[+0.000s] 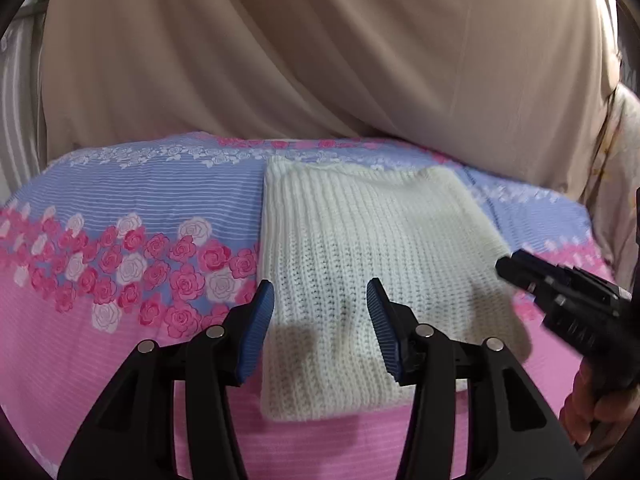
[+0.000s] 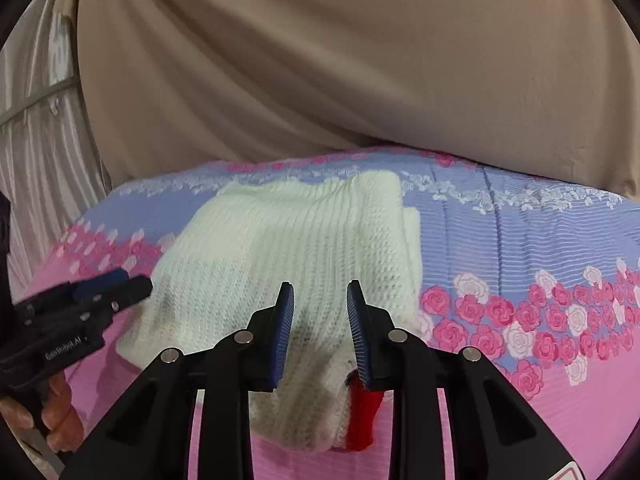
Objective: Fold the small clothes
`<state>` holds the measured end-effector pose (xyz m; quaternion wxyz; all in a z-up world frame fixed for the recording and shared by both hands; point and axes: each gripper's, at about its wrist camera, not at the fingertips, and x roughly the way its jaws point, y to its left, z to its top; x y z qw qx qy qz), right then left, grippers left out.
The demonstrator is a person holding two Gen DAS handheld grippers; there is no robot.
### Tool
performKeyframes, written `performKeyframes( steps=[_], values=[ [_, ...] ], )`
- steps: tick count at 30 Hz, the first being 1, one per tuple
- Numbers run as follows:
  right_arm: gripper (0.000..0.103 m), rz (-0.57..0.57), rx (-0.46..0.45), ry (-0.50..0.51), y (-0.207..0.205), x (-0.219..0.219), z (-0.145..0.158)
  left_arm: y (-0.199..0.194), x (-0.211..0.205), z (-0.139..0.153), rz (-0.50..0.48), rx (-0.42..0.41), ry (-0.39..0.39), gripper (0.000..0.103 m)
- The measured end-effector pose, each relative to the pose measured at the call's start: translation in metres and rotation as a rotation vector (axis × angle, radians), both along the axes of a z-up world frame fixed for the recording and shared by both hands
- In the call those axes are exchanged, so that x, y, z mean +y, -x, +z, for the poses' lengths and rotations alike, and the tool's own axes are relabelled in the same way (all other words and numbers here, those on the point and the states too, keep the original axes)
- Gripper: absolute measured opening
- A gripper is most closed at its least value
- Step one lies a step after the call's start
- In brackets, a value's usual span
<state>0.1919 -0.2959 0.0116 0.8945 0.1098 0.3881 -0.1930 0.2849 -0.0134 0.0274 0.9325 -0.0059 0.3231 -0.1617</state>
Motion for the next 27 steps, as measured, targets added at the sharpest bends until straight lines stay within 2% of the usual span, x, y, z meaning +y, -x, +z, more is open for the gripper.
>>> performKeyframes(
  steps=[1, 3, 6, 8, 10, 14, 15, 17, 19, 20, 27],
  values=[
    [0.02, -0.01, 0.043, -0.003, -0.002, -0.003, -0.013, -0.004, -0.001, -0.009, 0.007, 0.025, -0.018, 0.047],
    [0.018, -0.005, 0.029, 0.005, 0.004, -0.002, -0.03, -0.016, -0.007, -0.03, 0.027, 0.067, -0.085, 0.049],
    [0.018, -0.01, 0.031, 0.02, 0.009, 0.0, -0.028, -0.014, -0.011, -0.044, 0.04, 0.047, -0.125, 0.056],
    [0.018, -0.028, 0.026, 0.017, 0.014, 0.002, -0.025, -0.009, -0.012, -0.044, 0.047, 0.034, -0.15, 0.056],
    [0.018, -0.055, 0.007, 0.017, 0.027, 0.008, -0.018, -0.003, -0.01, -0.043, 0.054, 0.042, -0.141, 0.056],
    [0.026, -0.106, -0.021, 0.043, 0.056, 0.031, -0.008, 0.026, -0.005, -0.041, 0.069, 0.02, -0.142, 0.055],
    [0.028, -0.115, -0.023, 0.048, 0.063, 0.037, -0.007, 0.031, -0.005, -0.042, 0.071, 0.012, -0.15, 0.057],
    [0.04, -0.145, -0.025, 0.068, 0.077, 0.046, -0.009, 0.047, -0.008, -0.044, 0.076, -0.007, -0.166, 0.062],
    [0.045, -0.161, -0.011, 0.082, 0.087, 0.054, -0.014, 0.062, -0.01, -0.048, 0.071, -0.017, -0.166, 0.071],
    [0.048, -0.171, -0.003, 0.084, 0.093, 0.06, -0.018, 0.067, -0.011, -0.049, 0.067, -0.011, -0.161, 0.072],
    [0.054, -0.223, 0.051, 0.035, 0.121, 0.074, -0.043, 0.101, -0.017, -0.065, 0.076, 0.01, -0.166, 0.072]
  ],
)
